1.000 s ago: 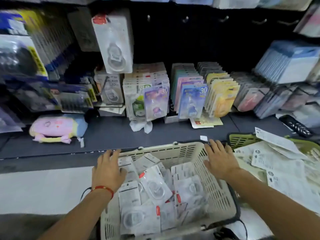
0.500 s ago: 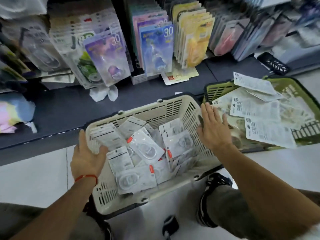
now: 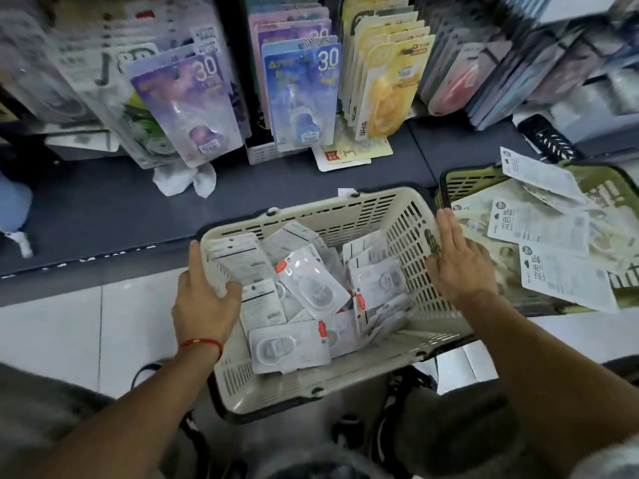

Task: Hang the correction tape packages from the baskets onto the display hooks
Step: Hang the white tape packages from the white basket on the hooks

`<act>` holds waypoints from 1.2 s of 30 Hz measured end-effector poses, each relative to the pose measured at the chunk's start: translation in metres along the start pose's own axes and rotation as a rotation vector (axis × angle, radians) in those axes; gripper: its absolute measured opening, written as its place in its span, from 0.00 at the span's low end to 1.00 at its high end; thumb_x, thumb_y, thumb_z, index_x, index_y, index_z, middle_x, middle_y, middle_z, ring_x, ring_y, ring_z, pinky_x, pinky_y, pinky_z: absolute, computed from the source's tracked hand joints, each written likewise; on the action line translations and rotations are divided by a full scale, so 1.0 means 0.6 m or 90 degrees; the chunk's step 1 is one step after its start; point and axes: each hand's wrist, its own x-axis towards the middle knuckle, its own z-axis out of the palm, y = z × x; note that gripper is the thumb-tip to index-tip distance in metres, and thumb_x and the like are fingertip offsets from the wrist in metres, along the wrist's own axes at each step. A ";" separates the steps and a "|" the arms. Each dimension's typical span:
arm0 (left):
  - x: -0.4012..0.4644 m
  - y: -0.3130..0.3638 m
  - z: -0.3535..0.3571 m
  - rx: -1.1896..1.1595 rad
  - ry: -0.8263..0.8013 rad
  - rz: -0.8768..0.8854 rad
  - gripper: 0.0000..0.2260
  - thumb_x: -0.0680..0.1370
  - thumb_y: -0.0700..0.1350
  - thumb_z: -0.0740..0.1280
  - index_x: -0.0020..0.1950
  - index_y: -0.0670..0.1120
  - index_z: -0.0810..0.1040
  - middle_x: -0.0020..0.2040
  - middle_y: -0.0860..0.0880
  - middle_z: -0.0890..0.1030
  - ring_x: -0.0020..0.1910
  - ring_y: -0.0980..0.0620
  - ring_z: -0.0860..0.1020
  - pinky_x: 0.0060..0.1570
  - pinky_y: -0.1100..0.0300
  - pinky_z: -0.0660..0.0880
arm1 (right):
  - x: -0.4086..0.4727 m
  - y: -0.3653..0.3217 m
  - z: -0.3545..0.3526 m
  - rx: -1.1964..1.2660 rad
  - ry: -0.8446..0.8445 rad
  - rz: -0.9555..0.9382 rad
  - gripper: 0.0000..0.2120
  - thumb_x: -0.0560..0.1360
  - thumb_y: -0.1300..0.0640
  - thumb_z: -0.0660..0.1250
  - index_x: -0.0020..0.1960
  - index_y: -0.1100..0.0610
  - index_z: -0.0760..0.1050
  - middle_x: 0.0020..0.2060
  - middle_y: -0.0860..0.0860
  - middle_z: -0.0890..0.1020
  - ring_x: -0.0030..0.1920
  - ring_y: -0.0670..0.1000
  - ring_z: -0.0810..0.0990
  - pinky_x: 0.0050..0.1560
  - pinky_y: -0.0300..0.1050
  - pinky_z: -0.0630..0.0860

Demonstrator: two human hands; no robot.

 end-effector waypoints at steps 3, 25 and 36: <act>0.002 0.021 0.014 0.001 -0.017 0.011 0.41 0.79 0.50 0.70 0.85 0.60 0.49 0.71 0.39 0.74 0.63 0.32 0.77 0.63 0.40 0.74 | 0.009 0.012 -0.025 -0.073 -0.105 0.028 0.45 0.82 0.48 0.60 0.84 0.52 0.29 0.85 0.49 0.38 0.84 0.62 0.53 0.82 0.67 0.54; -0.117 0.141 0.080 -0.085 -0.108 0.245 0.20 0.76 0.35 0.70 0.68 0.45 0.78 0.68 0.45 0.76 0.71 0.45 0.70 0.71 0.60 0.64 | 0.005 -0.056 -0.036 0.313 -0.306 -0.177 0.15 0.80 0.53 0.74 0.66 0.51 0.80 0.58 0.47 0.84 0.59 0.50 0.82 0.63 0.47 0.77; -0.168 0.135 0.103 -0.162 -0.300 0.239 0.44 0.71 0.55 0.80 0.80 0.54 0.58 0.75 0.53 0.65 0.71 0.54 0.66 0.67 0.58 0.68 | -0.049 -0.181 -0.093 0.837 -0.344 -0.009 0.07 0.79 0.59 0.73 0.56 0.58 0.82 0.48 0.57 0.89 0.48 0.59 0.89 0.43 0.51 0.86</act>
